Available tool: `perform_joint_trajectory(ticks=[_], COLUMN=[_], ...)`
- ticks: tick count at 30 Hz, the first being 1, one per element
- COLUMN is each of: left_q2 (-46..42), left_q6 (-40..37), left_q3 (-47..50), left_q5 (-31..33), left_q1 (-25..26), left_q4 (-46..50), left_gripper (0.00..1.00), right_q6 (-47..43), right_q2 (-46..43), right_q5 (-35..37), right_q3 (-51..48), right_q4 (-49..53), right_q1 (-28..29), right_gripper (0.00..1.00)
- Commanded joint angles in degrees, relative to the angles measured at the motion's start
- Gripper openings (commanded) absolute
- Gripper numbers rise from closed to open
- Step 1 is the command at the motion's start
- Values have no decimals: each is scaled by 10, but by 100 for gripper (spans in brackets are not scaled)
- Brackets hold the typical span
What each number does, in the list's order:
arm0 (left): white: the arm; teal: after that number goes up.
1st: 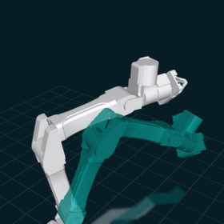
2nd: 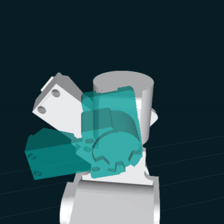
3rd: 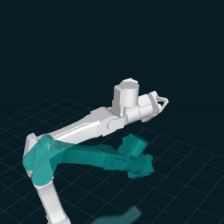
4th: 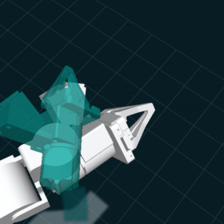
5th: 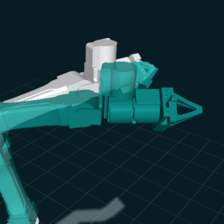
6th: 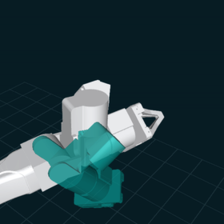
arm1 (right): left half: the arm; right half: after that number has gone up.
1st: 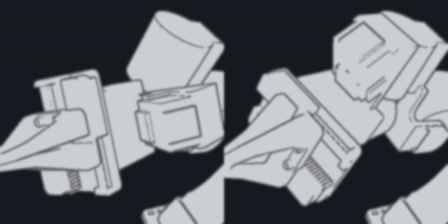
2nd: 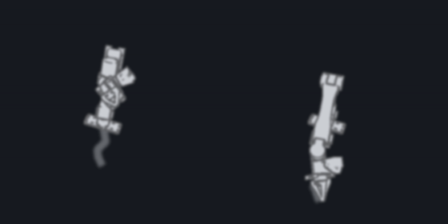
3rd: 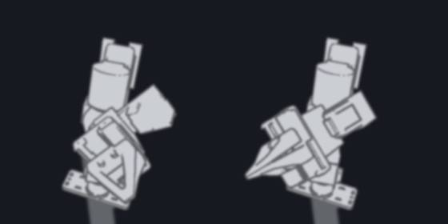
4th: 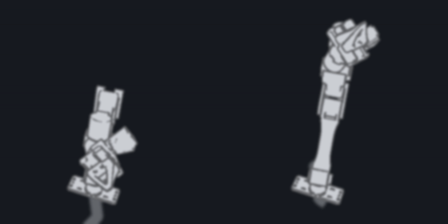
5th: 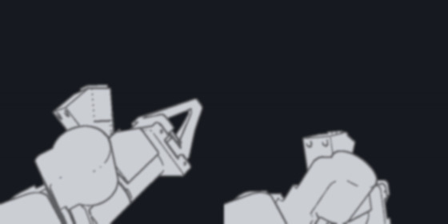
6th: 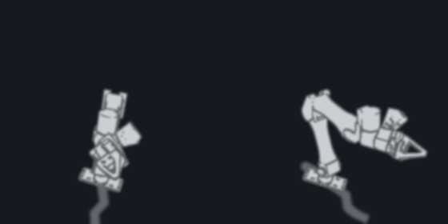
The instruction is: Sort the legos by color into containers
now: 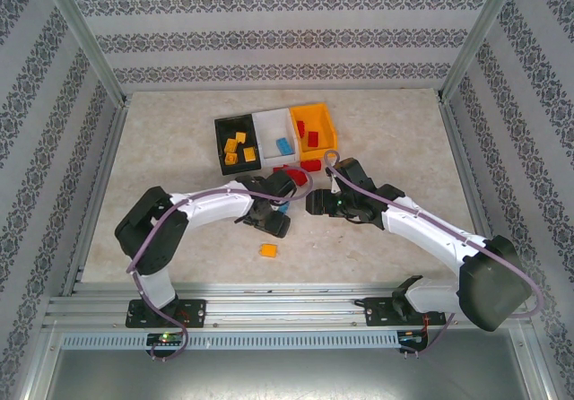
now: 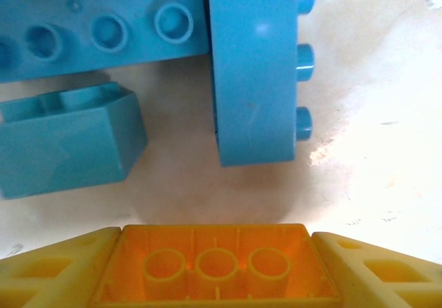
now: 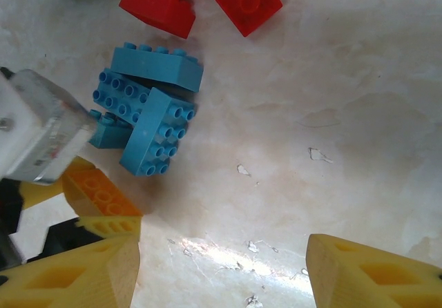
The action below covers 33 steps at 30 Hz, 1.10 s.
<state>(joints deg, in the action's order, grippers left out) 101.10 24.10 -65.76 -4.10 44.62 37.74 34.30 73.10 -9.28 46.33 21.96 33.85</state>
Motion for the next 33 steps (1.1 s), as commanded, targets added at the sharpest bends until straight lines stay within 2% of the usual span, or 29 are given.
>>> perform_joint_trajectory(ticks=[1, 5, 10, 15, 19, 26, 33], left_q2=[-50, -97, -113, -51, 41, 176, 250], left_q6=[-11, -26, -63, -97, -120, -136, -134], left_q3=[-8, -21, -83, -204, -313, -459, -500], left_q5=[22, 29, -1, -18, -26, -3, -5], left_q1=[-1, -33, -126, -214, -264, -297, -305], left_q4=[46, 76, 107, 123, 125, 131, 126], left_gripper=[69, 70, 70, 70, 69, 69, 69], right_q6=[6, 8, 16, 24, 24, 27, 34], right_q2=[-4, -2, 14, 45, 68, 73, 34], right_q5=[-1, -2, -9, -10, -3, 1, 20], right_q3=[-8, -12, -17, -14, -7, -10, -40], right_q4=[-10, -16, -35, -56, -57, -53, -36], right_q1=[-6, -6, 0, 20, 37, 48, 56], right_gripper=[65, 65, 65, 65, 65, 65, 66])
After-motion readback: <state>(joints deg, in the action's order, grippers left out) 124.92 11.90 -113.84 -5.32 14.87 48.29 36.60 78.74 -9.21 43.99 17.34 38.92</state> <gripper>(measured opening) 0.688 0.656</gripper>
